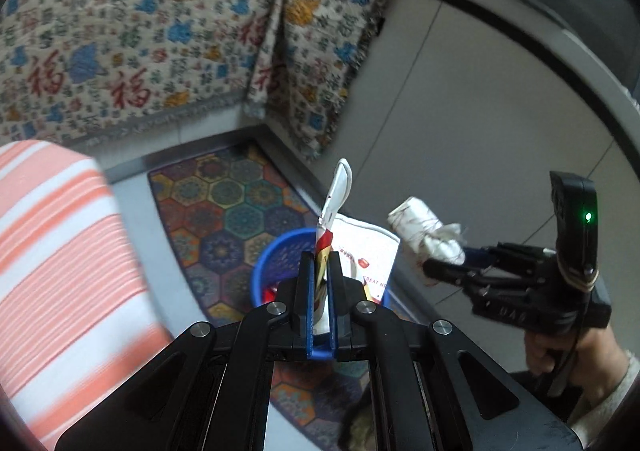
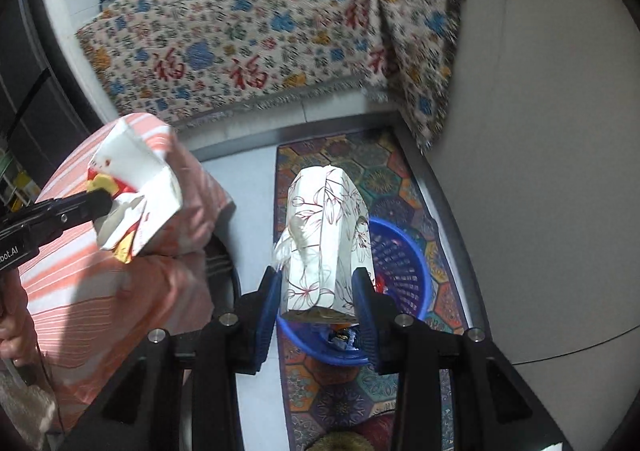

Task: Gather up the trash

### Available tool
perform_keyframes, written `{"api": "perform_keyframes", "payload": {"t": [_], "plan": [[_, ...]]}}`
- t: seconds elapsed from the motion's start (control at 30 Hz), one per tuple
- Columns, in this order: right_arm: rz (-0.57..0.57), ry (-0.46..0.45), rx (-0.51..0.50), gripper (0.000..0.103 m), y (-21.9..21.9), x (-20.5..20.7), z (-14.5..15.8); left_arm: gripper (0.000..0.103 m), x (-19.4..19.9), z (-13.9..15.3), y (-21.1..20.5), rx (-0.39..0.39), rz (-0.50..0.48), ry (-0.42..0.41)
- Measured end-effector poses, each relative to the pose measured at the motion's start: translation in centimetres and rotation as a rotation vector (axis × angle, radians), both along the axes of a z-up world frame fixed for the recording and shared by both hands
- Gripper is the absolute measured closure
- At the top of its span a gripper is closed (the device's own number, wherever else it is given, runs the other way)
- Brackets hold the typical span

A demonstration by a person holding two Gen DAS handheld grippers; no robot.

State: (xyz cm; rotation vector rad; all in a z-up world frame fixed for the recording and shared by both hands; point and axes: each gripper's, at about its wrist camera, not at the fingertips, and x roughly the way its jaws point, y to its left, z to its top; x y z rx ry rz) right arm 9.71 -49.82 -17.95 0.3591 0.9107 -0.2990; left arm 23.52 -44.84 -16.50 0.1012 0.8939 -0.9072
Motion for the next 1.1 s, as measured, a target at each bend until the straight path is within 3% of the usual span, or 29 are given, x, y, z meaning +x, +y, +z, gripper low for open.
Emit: {"api": "perform_keyframes", "payload": {"t": [0.43, 0.5, 0.53, 0.57, 0.6, 0.7, 0.77, 0.87, 0.93, 1.1], "plan": [[-0.065, 0.069, 0.158, 0.064, -7.5, 1.7, -9.7, 0.098, 3.0, -8.0, -7.7, 0.094, -0.02, 0.077], [-0.063, 0.071, 0.167, 0.06, -8.0, 2.2, -10.8, 0.089, 3.6, -9.5, -8.7, 0.104, -0.023, 0.096], [-0.066, 0.067, 0.172, 0.059, -8.4, 2.4, -11.5, 0.063, 3.8, -10.1, -9.0, 0.108, -0.026, 0.108], [-0.069, 0.065, 0.176, 0.052, -8.7, 2.5, -11.9, 0.038, 4.2, -10.6, -9.4, 0.105, -0.021, 0.114], [-0.076, 0.064, 0.181, 0.048, -9.1, 2.6, -12.5, 0.032, 4.6, -11.1, -9.4, 0.093, 0.003, 0.112], [-0.099, 0.077, 0.165, 0.048, -9.8, 2.3, -13.2, 0.03, 4.7, -11.1, -9.2, 0.116, 0.032, 0.102], [-0.114, 0.077, 0.145, 0.048, -10.0, 1.8, -12.7, 0.021, 4.3, -10.1, -8.8, 0.13, 0.052, 0.063], [-0.155, 0.049, 0.089, 0.022, -9.5, 0.2, -9.7, 0.008, 2.3, -7.3, -7.0, 0.146, 0.064, -0.009], [-0.17, 0.03, 0.048, 0.02, -8.2, -1.2, -6.9, 0.001, 0.0, -4.9, -4.8, 0.138, 0.054, -0.041], [-0.205, -0.019, -0.013, 0.01, -2.9, -7.0, -0.6, 0.0, -5.2, -0.7, 0.6, 0.153, 0.04, -0.071]]}}
